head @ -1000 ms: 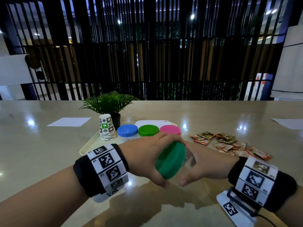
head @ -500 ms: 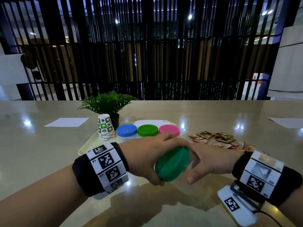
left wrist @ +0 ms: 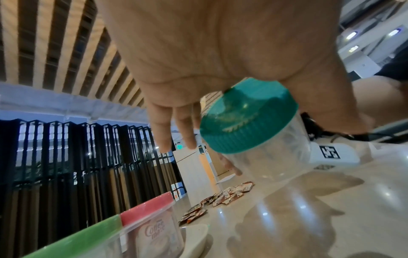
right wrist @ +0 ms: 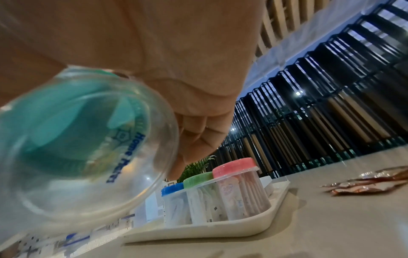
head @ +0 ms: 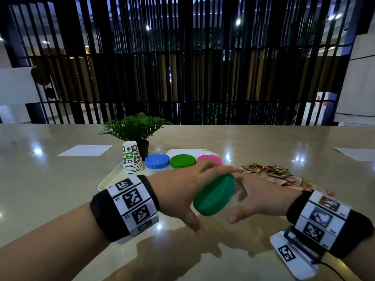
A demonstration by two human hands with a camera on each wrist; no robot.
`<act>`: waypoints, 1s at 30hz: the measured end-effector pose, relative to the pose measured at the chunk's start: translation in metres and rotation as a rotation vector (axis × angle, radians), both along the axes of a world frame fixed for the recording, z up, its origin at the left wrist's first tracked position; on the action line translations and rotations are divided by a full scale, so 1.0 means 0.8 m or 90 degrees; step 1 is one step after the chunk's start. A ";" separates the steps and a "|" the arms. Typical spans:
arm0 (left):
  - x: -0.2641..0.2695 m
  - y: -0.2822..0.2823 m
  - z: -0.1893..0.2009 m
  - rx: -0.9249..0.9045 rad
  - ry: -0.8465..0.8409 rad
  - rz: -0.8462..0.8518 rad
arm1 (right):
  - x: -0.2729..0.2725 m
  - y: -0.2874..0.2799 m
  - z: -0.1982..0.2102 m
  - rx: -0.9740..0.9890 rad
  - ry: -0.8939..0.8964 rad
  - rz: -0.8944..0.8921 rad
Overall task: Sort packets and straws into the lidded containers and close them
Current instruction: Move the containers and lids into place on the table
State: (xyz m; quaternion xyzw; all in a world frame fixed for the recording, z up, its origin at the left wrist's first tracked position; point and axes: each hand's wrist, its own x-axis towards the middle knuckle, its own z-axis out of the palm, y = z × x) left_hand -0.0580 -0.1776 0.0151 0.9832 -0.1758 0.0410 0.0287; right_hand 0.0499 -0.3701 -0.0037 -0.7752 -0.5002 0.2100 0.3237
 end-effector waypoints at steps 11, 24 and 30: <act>0.008 -0.019 0.002 -0.050 0.037 0.048 | 0.004 -0.008 -0.007 -0.045 -0.056 -0.011; 0.013 -0.006 -0.014 -0.164 0.105 0.185 | 0.018 -0.016 -0.030 -0.045 -0.200 -0.095; 0.005 0.003 -0.016 -0.176 0.097 0.187 | 0.023 -0.024 -0.034 0.022 -0.054 -0.102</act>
